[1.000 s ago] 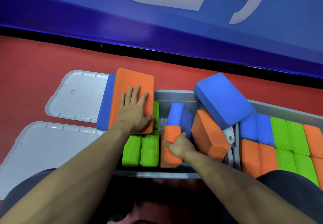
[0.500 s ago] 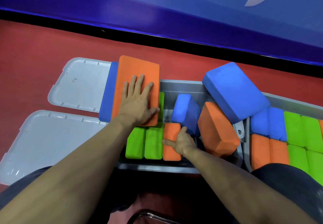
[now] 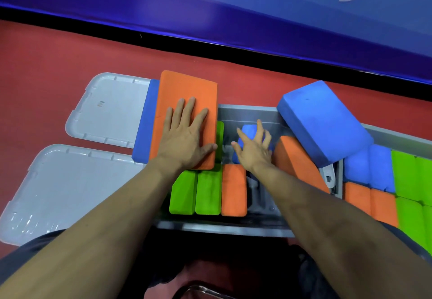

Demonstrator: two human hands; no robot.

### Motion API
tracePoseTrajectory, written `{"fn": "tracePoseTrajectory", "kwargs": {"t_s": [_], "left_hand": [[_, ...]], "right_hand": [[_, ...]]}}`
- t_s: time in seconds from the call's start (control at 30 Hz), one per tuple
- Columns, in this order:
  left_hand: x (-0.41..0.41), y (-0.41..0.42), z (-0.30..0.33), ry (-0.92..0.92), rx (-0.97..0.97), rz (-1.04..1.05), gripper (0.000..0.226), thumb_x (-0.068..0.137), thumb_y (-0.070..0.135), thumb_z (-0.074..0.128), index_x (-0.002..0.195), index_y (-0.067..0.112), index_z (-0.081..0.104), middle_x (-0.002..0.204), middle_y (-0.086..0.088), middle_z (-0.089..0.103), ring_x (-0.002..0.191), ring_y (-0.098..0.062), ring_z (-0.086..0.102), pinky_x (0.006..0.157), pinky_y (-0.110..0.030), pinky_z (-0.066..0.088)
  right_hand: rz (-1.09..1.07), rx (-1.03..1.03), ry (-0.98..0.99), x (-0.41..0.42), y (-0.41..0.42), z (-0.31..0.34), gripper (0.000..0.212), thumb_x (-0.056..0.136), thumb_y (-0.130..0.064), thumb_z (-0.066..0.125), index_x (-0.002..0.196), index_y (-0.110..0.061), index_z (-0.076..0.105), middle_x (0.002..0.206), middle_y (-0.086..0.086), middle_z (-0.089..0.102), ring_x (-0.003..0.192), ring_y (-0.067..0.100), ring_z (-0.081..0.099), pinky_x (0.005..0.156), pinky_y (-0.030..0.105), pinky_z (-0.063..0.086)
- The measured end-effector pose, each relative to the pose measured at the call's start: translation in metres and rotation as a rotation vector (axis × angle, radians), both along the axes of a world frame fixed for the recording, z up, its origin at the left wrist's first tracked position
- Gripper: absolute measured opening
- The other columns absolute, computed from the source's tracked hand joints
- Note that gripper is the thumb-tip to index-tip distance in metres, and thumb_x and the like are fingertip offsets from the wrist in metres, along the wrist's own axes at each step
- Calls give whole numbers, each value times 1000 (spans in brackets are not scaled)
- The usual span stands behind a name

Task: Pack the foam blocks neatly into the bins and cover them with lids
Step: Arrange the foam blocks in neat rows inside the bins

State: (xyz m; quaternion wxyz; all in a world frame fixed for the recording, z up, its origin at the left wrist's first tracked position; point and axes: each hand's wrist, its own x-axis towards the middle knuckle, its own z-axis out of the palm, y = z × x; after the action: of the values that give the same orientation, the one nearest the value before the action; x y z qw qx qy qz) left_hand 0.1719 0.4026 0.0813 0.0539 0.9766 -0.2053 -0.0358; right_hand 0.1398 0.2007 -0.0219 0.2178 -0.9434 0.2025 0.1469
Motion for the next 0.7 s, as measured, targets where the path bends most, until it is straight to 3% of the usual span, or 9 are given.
{"fn": "tracePoseTrajectory", "kwargs": {"t_s": [0.03,0.1,0.2,0.27,0.33,0.43,0.5,0.7], "left_hand": [[1,0,0,0,-4,2,96,84,71,57,160,29,16,169,-6,-5,155,-28,-12,124,-47,-9],[2,1,0,0,-10,-1,96,84,70,58,160,29,16,169,-6,-5,155,-28,-12,124,-47,-9],[2,0,-1,-3,-16,-8,96,84,70,58,160,28,16,169,-7,-5,155,-29,-12,124,-47,-10],[1,0,-1,-5,-22,-6,96,84,69,59,160,28,17,169,-7,-4,155,-29,-11,124,-47,-9],[1,-1,-1,-2,-20,-5,96,84,70,58,160,28,16,169,-7,-5,155,-28,-12,124,-47,-9],[1,0,0,8,-14,-2,96,85,71,56,160,29,14,169,-5,-7,155,-28,-13,124,-47,-10],[2,0,1,14,-14,-1,96,85,71,56,160,29,14,169,-5,-7,155,-27,-13,124,-47,-10],[1,-3,0,14,-2,10,98,83,70,59,160,30,14,169,-5,-7,155,-27,-14,123,-47,-10]], "right_hand": [[-25,39,76,2,1,-6,57,96,-61,52,149,-46,40,166,-1,-24,152,39,-11,111,62,34],[-156,110,164,2,0,-13,58,90,-65,60,142,-43,45,162,1,-36,151,46,-19,109,61,33],[-323,188,191,4,-3,-17,69,80,-60,77,133,-32,43,163,10,-33,150,55,-5,104,56,40],[-359,187,226,8,-4,-19,84,75,-59,81,139,-28,36,165,13,-27,148,58,8,102,54,43],[-360,130,258,11,-4,-23,91,74,-57,83,142,-27,30,166,19,-17,143,56,27,99,51,45],[-332,71,181,11,-5,-26,77,76,-48,84,129,-22,34,154,28,27,121,46,56,92,46,48],[-339,83,125,9,-9,-27,68,79,-45,82,124,-21,37,138,21,45,114,42,59,92,45,48],[-375,275,35,15,-23,-14,62,80,-51,78,119,-23,39,124,10,60,110,36,61,85,35,44]]}}
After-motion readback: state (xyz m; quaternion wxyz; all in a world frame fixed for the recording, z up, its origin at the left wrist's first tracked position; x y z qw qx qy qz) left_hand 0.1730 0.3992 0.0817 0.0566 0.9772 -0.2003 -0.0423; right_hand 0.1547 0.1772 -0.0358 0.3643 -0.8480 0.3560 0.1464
